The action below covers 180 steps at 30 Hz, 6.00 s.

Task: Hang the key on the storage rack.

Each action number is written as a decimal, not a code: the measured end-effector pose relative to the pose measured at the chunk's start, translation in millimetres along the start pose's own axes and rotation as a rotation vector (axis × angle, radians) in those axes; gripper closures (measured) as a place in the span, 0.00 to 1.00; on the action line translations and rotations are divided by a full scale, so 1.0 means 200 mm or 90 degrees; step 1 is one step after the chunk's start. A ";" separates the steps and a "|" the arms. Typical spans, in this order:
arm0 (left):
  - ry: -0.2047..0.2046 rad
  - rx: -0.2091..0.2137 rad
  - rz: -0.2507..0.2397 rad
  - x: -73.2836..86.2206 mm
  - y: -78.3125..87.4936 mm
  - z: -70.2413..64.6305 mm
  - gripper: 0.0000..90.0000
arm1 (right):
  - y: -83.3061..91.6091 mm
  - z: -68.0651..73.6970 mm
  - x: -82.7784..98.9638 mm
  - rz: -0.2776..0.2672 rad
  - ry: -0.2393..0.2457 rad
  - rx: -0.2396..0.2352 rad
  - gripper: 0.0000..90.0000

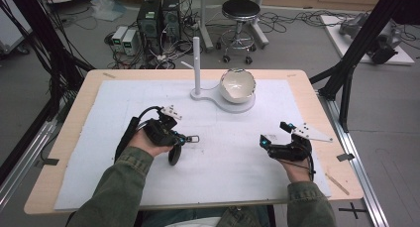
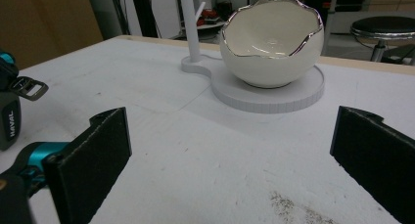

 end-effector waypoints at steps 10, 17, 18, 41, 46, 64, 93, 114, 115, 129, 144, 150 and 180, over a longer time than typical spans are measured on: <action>-0.009 -0.017 -0.018 -0.07 0.08 0.04 0.97 | 0.00 0.00 0.00 -0.001 -0.004 -0.002 0.01; -0.018 -0.021 -0.023 -0.12 0.14 0.07 0.97 | 0.00 0.00 0.00 -0.004 -0.002 0.001 0.01; -0.020 -0.025 -0.021 -0.13 0.15 0.08 0.97 | 0.00 0.00 0.00 -0.002 -0.007 0.000 0.01; -0.038 -0.035 -0.026 -0.39 0.34 0.21 0.97 | 0.00 0.00 0.00 0.001 -0.007 -0.001 0.01; -0.043 -0.031 -0.031 -0.45 0.36 0.24 0.96 | 0.00 0.00 0.00 0.005 -0.005 0.000 0.01; -0.013 -0.042 -0.075 -0.60 0.38 0.44 0.96 | 0.00 0.00 0.01 0.007 -0.012 -0.004 0.01; 0.040 -0.059 -0.100 -0.76 0.29 0.64 0.96 | 0.01 -0.01 0.01 0.003 -0.015 -0.004 0.01; 0.030 -0.074 -0.091 -0.82 0.19 0.66 0.96 | 0.00 -0.02 0.01 0.002 -0.019 -0.006 0.01; 0.031 -0.073 -0.095 -0.82 0.18 0.66 0.96 | 0.00 -0.02 0.01 0.003 -0.018 -0.006 0.01; 0.040 -0.098 -0.100 -0.83 0.15 0.67 0.96 | 0.00 -0.02 0.01 0.002 -0.016 -0.005 0.01; 0.032 -0.115 -0.077 -0.82 0.09 0.68 0.95 | 0.00 -0.02 0.01 0.005 -0.017 -0.004 0.01; 0.030 -0.107 -0.070 -0.82 0.09 0.67 0.94 | 0.01 -0.02 0.01 0.003 -0.016 -0.004 0.01; 0.013 -0.085 -0.040 -0.65 0.19 0.53 0.06 | 0.02 -0.01 0.01 0.004 -0.018 0.005 0.01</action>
Point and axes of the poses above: each handheld gripper's, and its own axes: y roughly backward along the jaws, x roughly out of its underside, z roughly to its left, the point moved 3 cm from there along -y, roughly forward along the jaws, and after that the axes turned 4 degrees about -x, right-handed, at the moved point
